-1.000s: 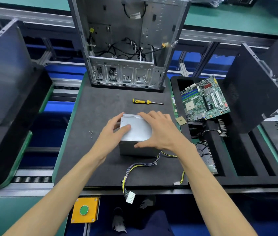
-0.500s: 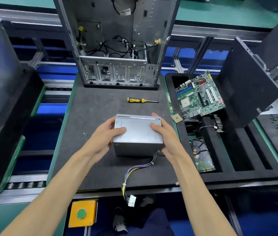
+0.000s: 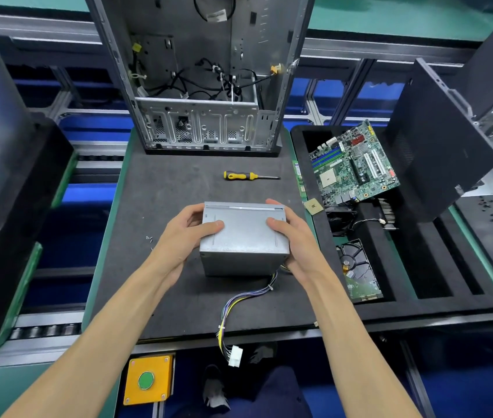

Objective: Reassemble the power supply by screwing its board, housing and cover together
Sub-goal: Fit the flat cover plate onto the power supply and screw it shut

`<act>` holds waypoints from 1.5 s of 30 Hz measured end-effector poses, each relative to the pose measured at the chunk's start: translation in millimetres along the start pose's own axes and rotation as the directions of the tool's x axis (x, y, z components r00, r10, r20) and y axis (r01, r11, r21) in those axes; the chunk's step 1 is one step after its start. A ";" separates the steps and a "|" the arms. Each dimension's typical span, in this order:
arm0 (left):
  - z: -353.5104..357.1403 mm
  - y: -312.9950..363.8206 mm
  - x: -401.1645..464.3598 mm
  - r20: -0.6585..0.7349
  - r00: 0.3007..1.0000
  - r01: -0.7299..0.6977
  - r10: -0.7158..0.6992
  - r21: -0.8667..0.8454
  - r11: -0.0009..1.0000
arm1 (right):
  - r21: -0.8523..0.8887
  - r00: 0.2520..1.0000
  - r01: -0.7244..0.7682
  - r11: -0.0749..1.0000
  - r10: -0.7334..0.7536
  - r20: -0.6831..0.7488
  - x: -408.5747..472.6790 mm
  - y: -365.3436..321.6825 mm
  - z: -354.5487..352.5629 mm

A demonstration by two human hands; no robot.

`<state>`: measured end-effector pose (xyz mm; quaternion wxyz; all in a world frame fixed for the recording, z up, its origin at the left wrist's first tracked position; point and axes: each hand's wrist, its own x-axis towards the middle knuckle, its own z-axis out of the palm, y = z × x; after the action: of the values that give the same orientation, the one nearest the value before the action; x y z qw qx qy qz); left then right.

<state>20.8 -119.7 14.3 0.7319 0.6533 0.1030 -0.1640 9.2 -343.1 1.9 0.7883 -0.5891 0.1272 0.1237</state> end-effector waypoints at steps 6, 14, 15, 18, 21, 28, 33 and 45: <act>6.3 0.8 -1.8 0.010 1.000 0.022 -0.021 -0.044 0.999 | 0.028 1.000 -0.007 1.000 0.007 0.005 2.6 -0.5 -1.9; 4.8 2.1 -3.6 0.084 0.995 0.052 -0.044 -0.088 0.995 | 0.023 1.000 -0.005 1.000 0.005 0.021 0.6 -2.0 0.4; 4.3 1.2 -3.9 0.105 0.993 0.058 -0.047 -0.102 0.993 | 0.024 1.000 -0.009 1.000 0.008 0.027 0.3 -1.7 0.0; 3.1 0.0 -2.5 0.162 0.986 0.060 -0.041 -0.110 0.992 | 0.036 0.999 -0.020 0.999 0.019 0.041 -0.5 -2.4 -0.9; 2.0 -0.8 -0.8 0.179 0.983 0.064 -0.040 -0.128 0.990 | 0.033 0.998 -0.001 0.999 -0.001 0.057 -2.8 -2.7 -1.7; 1.9 -5.7 -0.3 0.173 0.984 0.081 -0.047 -0.197 0.977 | 0.230 0.999 -0.018 0.973 0.027 -0.038 -5.2 -1.5 0.8; 5.6 -1.6 -1.7 0.157 0.987 0.062 -0.043 -0.114 0.992 | 0.035 0.998 0.029 0.999 -0.027 -0.053 -5.8 1.3 4.8; 4.4 -2.3 -5.6 0.170 0.985 0.026 0.005 -0.181 0.983 | 0.134 0.997 0.077 0.988 -0.076 -0.009 -6.1 4.2 1.9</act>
<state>14.5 -123.7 14.8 0.7939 0.5667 0.0582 -0.2127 2.2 -340.4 0.8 0.8301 -0.5394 0.1141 0.0833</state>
